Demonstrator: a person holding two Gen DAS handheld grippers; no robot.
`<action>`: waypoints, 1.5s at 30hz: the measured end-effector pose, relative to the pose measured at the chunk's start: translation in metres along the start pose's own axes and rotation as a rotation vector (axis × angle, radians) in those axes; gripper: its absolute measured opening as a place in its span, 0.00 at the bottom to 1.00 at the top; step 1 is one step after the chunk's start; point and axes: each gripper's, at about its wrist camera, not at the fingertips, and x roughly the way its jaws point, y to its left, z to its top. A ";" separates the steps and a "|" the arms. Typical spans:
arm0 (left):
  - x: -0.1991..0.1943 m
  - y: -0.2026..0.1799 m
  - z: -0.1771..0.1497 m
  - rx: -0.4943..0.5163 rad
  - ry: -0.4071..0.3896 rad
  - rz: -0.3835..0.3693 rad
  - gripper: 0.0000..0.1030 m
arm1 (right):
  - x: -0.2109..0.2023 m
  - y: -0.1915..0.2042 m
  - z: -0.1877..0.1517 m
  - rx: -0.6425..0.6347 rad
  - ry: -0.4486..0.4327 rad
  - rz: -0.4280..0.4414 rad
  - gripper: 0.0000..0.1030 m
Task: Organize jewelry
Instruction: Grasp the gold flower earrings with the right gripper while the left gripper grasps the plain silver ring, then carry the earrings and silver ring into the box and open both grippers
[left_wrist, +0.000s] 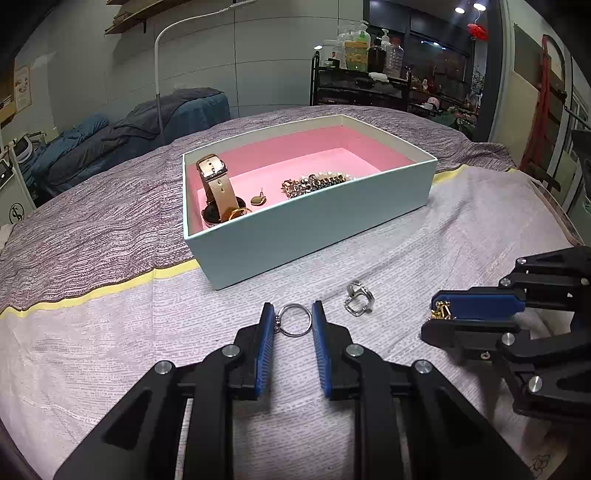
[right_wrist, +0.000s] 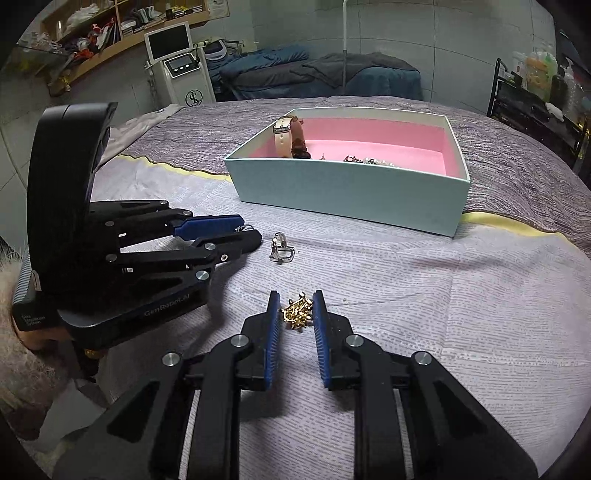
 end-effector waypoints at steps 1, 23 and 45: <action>-0.002 0.000 -0.001 -0.007 -0.002 -0.004 0.20 | -0.001 -0.001 0.000 0.001 -0.001 0.001 0.18; -0.045 -0.008 0.014 -0.019 -0.128 -0.009 0.20 | -0.025 -0.026 0.023 0.017 -0.101 -0.044 0.18; 0.001 0.013 0.072 -0.029 -0.137 0.063 0.20 | -0.009 -0.051 0.083 0.027 -0.169 -0.106 0.18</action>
